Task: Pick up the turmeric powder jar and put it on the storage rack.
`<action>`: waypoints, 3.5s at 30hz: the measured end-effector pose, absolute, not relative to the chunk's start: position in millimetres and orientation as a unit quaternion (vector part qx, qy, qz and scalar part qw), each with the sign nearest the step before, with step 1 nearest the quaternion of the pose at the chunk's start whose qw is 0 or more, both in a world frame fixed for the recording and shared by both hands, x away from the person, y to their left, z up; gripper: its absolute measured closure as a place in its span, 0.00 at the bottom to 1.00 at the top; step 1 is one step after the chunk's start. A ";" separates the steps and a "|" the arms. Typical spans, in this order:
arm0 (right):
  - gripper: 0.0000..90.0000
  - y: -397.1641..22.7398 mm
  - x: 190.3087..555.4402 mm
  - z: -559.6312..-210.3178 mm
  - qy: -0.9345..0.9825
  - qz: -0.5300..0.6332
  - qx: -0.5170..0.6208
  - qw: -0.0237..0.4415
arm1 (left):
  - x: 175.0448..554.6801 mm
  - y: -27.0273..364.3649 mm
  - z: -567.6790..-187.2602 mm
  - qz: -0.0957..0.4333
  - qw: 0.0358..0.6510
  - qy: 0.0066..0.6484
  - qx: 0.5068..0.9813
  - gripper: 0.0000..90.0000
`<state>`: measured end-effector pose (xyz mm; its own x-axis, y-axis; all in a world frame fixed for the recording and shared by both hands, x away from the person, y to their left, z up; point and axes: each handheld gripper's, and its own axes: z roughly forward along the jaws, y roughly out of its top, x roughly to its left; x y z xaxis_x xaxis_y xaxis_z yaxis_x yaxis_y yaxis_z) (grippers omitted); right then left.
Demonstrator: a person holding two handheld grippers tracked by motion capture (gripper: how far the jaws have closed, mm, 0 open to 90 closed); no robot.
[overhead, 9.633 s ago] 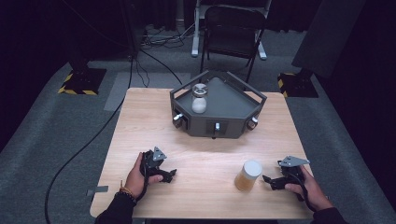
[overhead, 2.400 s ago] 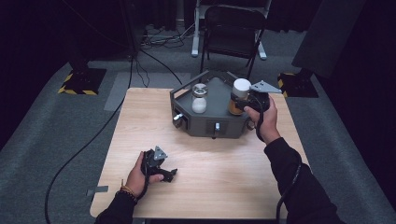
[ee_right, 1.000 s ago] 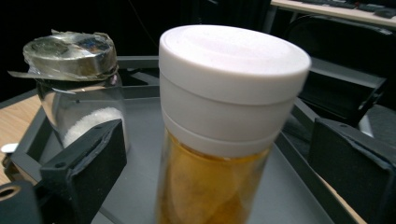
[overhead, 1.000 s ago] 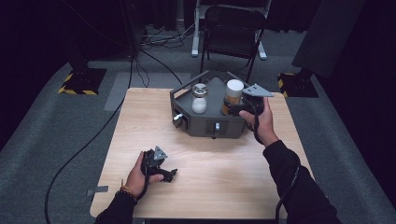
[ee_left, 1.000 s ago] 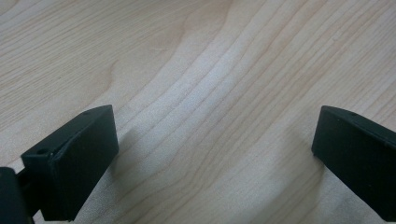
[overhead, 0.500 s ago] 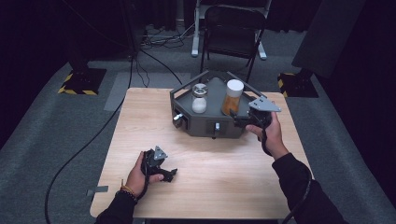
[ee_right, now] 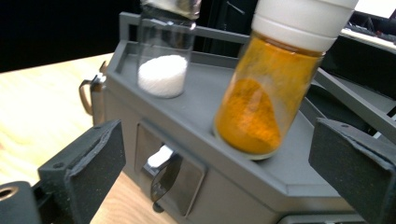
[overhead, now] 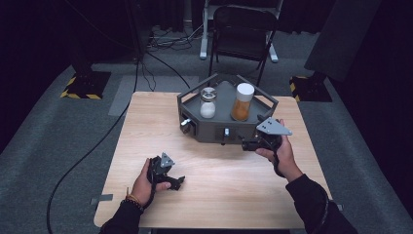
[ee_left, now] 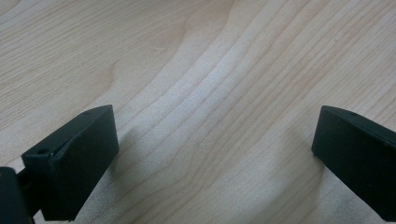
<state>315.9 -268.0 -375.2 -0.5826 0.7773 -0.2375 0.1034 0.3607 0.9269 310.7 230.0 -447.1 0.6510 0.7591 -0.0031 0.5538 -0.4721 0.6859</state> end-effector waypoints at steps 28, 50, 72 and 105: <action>0.03 -274.4 275.2 -425.2 0.799 0.410 0.255 0.358 | 310.6 229.9 -447.1 0.153 0.336 0.389 0.844 0.00; 0.03 -295.5 269.3 -447.8 0.839 0.350 0.288 0.300 | 310.5 229.9 -447.0 0.153 0.336 0.389 0.844 0.00; 0.03 -326.2 287.1 -449.8 0.844 0.347 0.341 0.226 | 310.4 229.6 -447.0 0.153 0.335 0.389 0.844 0.00; 0.00 -370.3 317.7 -447.8 0.843 0.352 0.372 0.163 | 311.2 229.1 -447.1 0.153 0.336 0.388 0.845 0.00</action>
